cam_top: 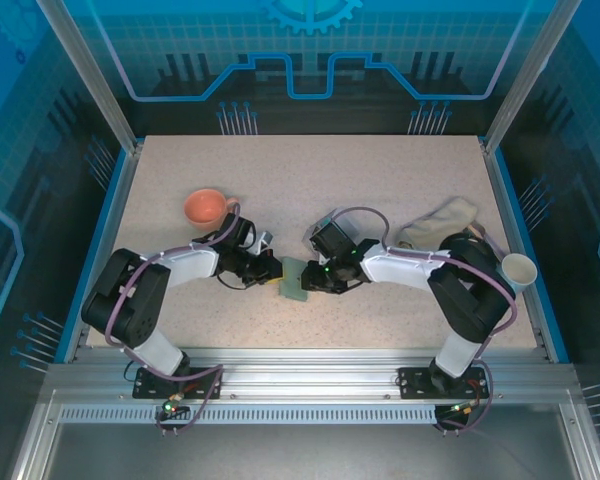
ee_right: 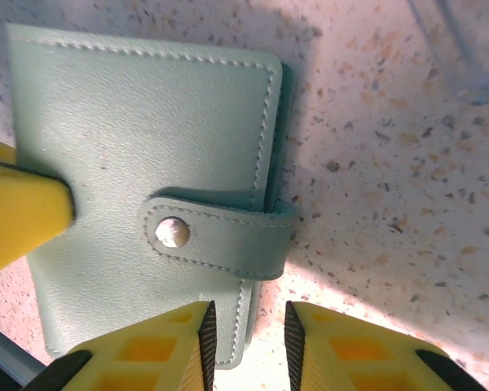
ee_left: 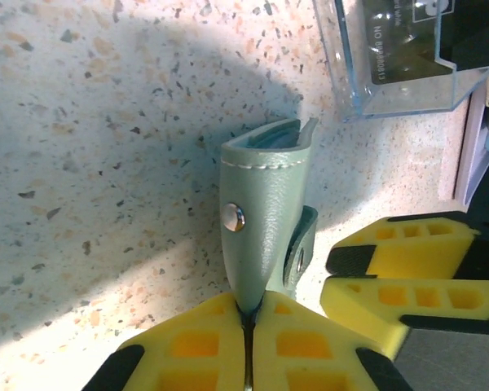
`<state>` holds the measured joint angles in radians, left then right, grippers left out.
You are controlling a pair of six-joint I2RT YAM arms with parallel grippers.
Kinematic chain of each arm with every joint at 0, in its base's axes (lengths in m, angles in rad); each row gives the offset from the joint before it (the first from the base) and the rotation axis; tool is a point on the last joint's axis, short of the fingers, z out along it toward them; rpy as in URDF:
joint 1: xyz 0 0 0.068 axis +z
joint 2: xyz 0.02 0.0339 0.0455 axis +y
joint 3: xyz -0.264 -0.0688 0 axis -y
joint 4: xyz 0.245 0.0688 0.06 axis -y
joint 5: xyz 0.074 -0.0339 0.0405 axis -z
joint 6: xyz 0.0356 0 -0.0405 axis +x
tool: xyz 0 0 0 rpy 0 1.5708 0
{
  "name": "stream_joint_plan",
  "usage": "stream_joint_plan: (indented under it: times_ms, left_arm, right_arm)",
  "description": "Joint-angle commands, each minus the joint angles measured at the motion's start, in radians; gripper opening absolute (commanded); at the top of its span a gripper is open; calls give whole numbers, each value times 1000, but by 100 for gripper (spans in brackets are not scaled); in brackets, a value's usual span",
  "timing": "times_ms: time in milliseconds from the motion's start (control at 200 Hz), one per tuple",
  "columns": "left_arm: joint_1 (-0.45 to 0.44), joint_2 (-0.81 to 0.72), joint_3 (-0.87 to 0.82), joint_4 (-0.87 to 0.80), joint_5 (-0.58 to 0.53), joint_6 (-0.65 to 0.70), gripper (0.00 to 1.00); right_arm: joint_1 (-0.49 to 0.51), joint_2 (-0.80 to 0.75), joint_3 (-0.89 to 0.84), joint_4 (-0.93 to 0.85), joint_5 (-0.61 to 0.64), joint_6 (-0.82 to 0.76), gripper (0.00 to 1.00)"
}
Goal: Put the credit cards into the card holder
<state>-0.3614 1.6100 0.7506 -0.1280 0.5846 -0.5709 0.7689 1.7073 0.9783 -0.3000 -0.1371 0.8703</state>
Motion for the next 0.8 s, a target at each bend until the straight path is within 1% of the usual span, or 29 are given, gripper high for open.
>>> stream_joint_plan:
  times_ms: [0, 105, 385, 520, 675, 795]
  left_arm:
    - [-13, -37, -9, 14, 43, -2, 1]
    - [-18, -38, -4, 17, 47, -7, 1]
    - [-25, -25, -5, 45, 60, -28, 1]
    - [-25, -23, -10, 51, 58, -32, 0]
    - [-25, -23, -18, 71, 57, -44, 0]
    - [-25, -30, -19, 70, 39, -50, 0]
  right_arm:
    - [-1, -17, 54, -65, 42, -41, 32]
    - [8, 11, 85, -48, 18, -47, 33]
    - [24, 119, 159, -62, 13, -51, 37]
    - [50, 167, 200, -135, 76, -68, 38]
    - [108, 217, 242, -242, 192, -77, 40]
    - [131, 249, 252, -309, 266, -49, 31]
